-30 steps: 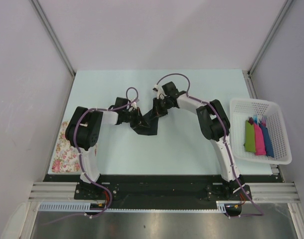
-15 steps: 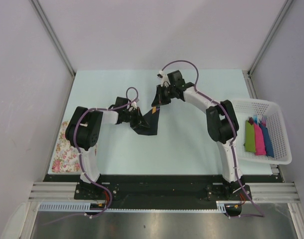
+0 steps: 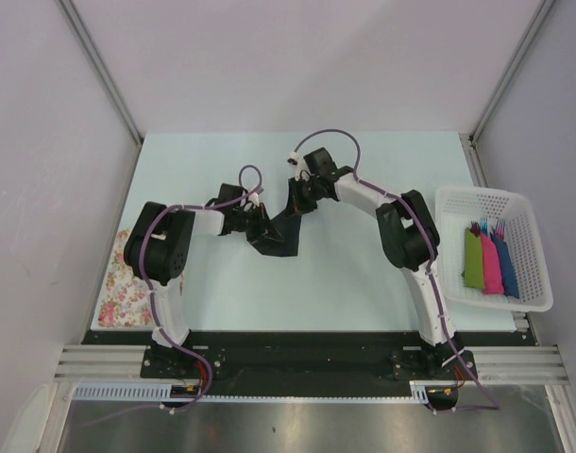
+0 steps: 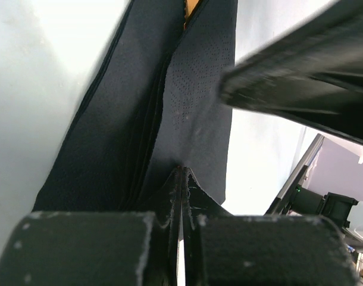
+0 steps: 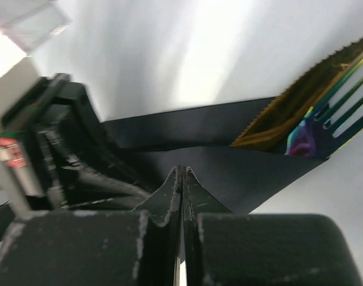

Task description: Place the utensils on the paper napkin and roll it up

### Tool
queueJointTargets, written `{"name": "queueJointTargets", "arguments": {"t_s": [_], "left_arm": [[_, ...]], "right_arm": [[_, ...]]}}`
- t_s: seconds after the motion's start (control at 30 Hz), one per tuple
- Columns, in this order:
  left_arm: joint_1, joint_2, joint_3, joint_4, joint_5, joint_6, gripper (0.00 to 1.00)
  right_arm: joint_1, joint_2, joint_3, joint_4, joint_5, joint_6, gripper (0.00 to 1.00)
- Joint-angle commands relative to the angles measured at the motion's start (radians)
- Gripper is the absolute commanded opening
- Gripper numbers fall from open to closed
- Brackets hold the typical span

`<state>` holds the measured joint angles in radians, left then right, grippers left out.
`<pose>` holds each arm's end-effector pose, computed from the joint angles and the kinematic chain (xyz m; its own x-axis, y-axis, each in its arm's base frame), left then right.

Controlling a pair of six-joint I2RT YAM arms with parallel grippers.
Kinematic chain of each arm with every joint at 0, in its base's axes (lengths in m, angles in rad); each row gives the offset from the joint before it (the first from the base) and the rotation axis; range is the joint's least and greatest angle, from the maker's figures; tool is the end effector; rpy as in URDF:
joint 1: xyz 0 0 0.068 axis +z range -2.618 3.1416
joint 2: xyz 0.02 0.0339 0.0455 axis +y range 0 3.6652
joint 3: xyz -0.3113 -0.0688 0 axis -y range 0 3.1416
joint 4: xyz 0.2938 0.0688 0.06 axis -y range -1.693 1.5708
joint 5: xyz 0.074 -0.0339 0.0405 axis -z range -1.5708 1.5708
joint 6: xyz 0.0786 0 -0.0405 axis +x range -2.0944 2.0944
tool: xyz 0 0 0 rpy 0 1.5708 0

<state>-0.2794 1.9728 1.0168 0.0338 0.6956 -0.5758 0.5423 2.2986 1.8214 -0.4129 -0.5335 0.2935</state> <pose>0.4104 -0.1702 0.0875 -0.9604 -0.1593 -0.2286 0.0726 0.6490 -0.7573 0.4974 0.3464 0.1542 -0.8450 -0.2184 -0.4881 -0.4952 0.6639 0.5604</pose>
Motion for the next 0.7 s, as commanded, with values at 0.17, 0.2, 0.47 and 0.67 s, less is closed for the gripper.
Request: {"name": "queueJointTargets", "arguments": {"t_s": [0.17,0.2,0.47,0.67], "left_arm": [[0.006,-0.008,-0.007,-0.048,-0.113,0.048,0.0],[0.006,-0.012,-0.017,-0.038,-0.099,0.045,0.0],[0.002,-0.132,-0.052,0.116,0.025,0.036,0.19],[-0.024,-0.14,-0.063,0.11,0.042,0.039,0.2]], "right_arm": [[0.025,0.065,-0.023,-0.017,0.07,-0.045,0.0],[0.025,0.068,-0.028,-0.015,0.081,-0.05,0.0],[0.016,0.096,-0.04,-0.029,0.073,-0.085,0.0],[0.011,0.096,-0.039,-0.017,0.061,-0.088,0.0]]}}
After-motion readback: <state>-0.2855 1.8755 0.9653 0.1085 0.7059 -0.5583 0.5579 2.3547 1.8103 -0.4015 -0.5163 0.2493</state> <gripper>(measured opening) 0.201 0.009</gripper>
